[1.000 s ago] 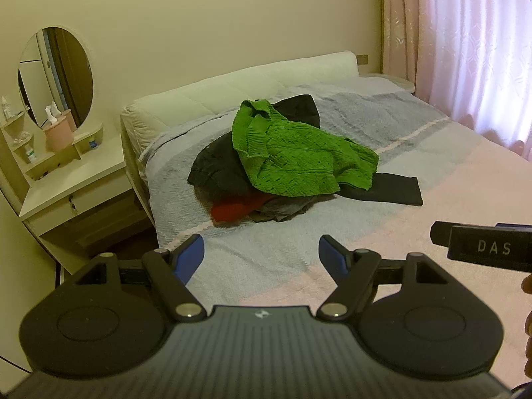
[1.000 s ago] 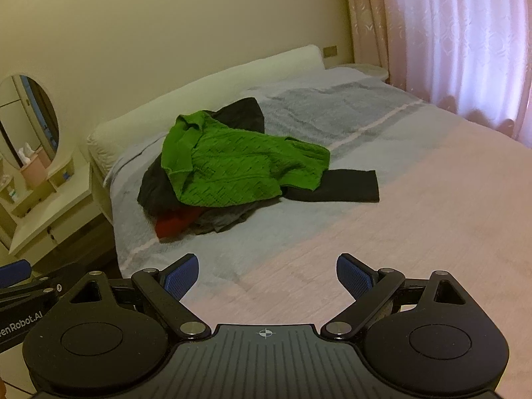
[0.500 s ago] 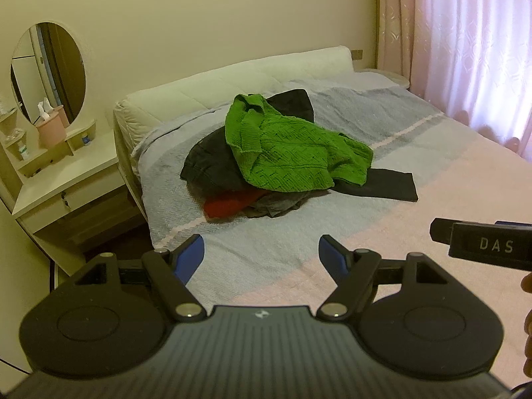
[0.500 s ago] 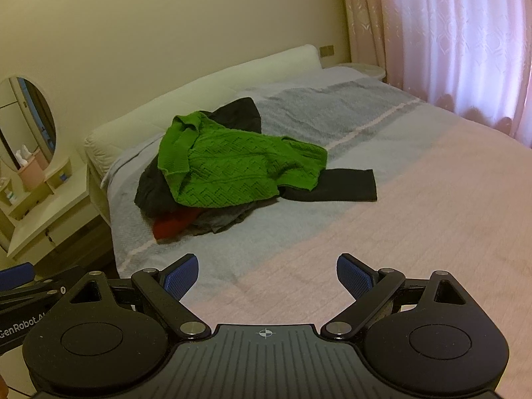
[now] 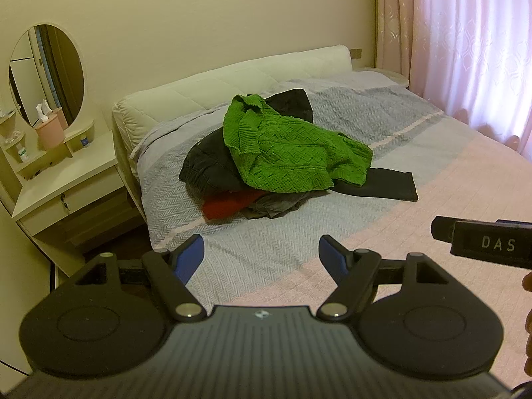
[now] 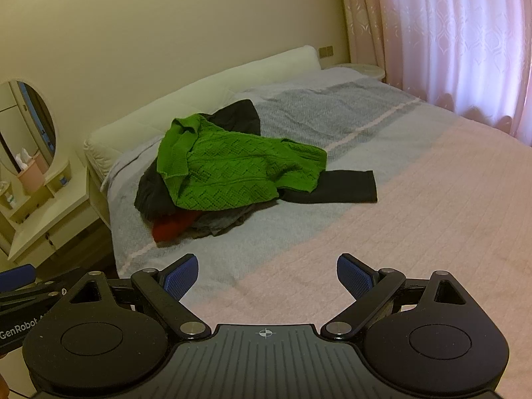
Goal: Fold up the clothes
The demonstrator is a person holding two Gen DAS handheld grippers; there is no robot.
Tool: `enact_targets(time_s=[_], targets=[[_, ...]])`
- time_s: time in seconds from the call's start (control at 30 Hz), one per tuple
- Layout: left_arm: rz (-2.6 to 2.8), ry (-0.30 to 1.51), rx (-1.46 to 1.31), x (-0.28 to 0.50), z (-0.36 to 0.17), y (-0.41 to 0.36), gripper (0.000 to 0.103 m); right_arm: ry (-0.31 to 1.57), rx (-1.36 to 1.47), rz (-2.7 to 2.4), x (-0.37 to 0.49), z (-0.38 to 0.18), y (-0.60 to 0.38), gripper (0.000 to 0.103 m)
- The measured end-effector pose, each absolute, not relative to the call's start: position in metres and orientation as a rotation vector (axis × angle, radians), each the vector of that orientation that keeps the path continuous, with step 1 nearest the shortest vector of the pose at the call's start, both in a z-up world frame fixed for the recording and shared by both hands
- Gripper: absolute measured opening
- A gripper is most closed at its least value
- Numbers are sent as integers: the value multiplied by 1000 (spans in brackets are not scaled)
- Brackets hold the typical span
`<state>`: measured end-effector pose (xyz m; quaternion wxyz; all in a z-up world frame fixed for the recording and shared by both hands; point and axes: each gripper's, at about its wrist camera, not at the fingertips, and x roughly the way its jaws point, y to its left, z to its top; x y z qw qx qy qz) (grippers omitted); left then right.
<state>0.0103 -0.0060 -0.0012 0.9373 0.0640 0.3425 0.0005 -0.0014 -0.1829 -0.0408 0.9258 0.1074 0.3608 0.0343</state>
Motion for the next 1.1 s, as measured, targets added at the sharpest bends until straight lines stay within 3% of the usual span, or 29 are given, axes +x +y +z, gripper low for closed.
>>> enact_targets(time_s=[1.1], targets=[[-11,768,120,31,-19,25,73,795,225,39,20,-58,-173,93]])
